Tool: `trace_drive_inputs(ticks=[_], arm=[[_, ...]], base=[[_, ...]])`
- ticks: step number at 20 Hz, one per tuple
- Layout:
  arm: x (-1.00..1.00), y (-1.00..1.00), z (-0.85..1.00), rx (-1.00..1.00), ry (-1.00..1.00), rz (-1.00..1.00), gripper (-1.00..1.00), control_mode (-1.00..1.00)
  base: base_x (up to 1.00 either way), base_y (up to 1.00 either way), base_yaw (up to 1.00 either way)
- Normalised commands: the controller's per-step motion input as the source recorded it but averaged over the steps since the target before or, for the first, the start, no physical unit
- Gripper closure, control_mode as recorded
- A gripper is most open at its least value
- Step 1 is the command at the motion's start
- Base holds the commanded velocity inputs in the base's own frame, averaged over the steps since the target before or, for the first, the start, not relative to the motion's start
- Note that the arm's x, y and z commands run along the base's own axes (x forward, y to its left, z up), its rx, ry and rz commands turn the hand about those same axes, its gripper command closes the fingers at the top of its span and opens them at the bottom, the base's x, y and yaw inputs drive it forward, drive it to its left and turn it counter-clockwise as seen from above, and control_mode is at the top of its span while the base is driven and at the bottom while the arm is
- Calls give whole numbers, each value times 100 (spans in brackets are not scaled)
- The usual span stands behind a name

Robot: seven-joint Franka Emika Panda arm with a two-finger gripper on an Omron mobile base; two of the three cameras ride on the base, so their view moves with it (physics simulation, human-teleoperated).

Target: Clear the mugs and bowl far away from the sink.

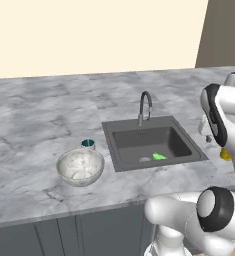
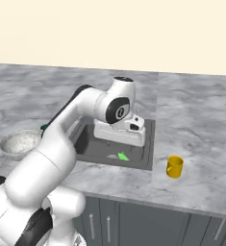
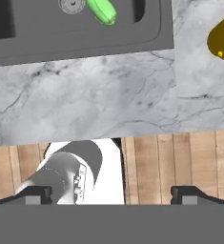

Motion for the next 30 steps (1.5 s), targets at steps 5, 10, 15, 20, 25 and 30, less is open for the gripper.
trace_drive_inputs(ticks=[5,10,15,20,25,30], arm=[[-19,-100,-48,0,13,-8,-100,-100],[0,-75,-47,0,16,-14,-100,-100],[12,-48,-16,0,9,-12,-100,-100],[29,-5,-14,0,1,0,-100,-100],[38,-1,-38,0,0,0,-100,-100],[39,-7,-36,1,2,1,-100,-100]], base=[[0,0,0],[0,0,0],[0,0,0],[0,0,0],[0,0,0],[0,0,0]])
